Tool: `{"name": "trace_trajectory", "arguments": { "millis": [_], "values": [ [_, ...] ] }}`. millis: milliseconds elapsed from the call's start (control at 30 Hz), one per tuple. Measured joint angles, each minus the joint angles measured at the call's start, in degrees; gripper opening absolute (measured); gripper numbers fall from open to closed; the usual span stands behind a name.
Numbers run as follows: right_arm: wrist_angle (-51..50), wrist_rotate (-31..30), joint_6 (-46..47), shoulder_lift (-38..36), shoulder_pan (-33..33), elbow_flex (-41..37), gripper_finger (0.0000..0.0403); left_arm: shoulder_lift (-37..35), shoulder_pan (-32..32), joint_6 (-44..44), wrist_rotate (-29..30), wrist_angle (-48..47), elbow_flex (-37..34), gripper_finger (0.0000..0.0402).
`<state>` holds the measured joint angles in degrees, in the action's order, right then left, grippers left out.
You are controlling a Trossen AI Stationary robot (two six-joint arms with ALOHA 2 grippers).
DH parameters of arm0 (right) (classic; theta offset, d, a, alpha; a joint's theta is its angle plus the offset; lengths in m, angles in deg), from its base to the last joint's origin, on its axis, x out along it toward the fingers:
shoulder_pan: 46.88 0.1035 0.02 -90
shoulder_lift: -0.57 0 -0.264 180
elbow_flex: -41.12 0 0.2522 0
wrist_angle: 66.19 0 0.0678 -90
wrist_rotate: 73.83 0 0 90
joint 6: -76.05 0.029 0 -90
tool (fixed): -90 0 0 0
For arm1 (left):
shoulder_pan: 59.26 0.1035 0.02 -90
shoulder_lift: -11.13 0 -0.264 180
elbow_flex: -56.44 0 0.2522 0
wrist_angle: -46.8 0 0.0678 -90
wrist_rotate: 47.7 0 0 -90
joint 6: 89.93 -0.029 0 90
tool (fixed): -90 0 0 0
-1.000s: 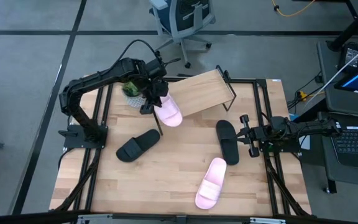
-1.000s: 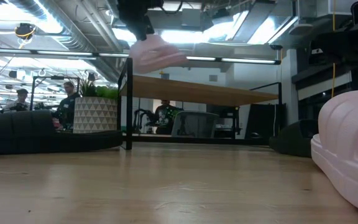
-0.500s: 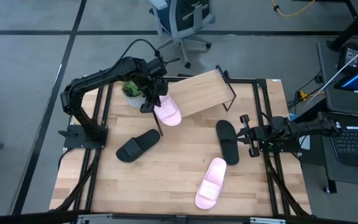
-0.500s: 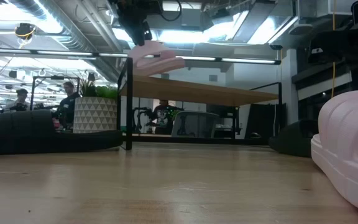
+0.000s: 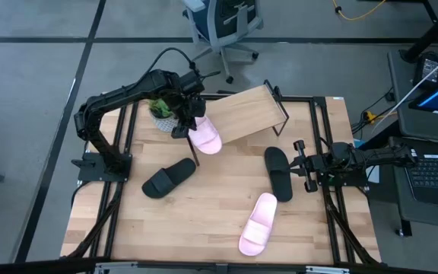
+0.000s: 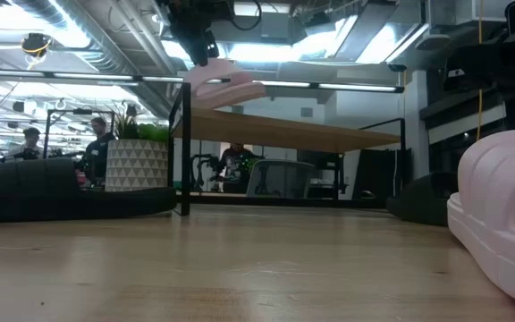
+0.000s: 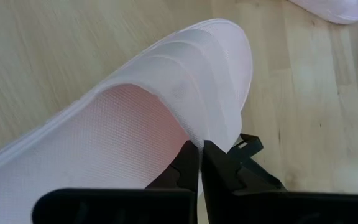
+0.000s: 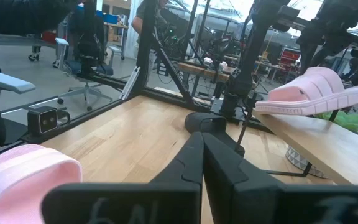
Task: Pick and place slides into the shelf
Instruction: Put the left pink slide on the shelf
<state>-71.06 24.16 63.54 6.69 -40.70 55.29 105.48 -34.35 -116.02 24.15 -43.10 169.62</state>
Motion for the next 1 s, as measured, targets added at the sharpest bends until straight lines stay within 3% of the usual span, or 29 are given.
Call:
{"name": "trace_trajectory", "arguments": {
  "millis": [300,1000],
  "values": [
    [0.0,0.0,0.0,0.0,0.0,0.0,0.001,0.0,0.0,2.0,3.9,0.0,-0.1,0.0],
    [0.0,0.0,0.0,0.0,0.0,0.0,0.001,-0.1,0.0,1.7,3.6,1.2,-3.7,0.0]
  ]
}}
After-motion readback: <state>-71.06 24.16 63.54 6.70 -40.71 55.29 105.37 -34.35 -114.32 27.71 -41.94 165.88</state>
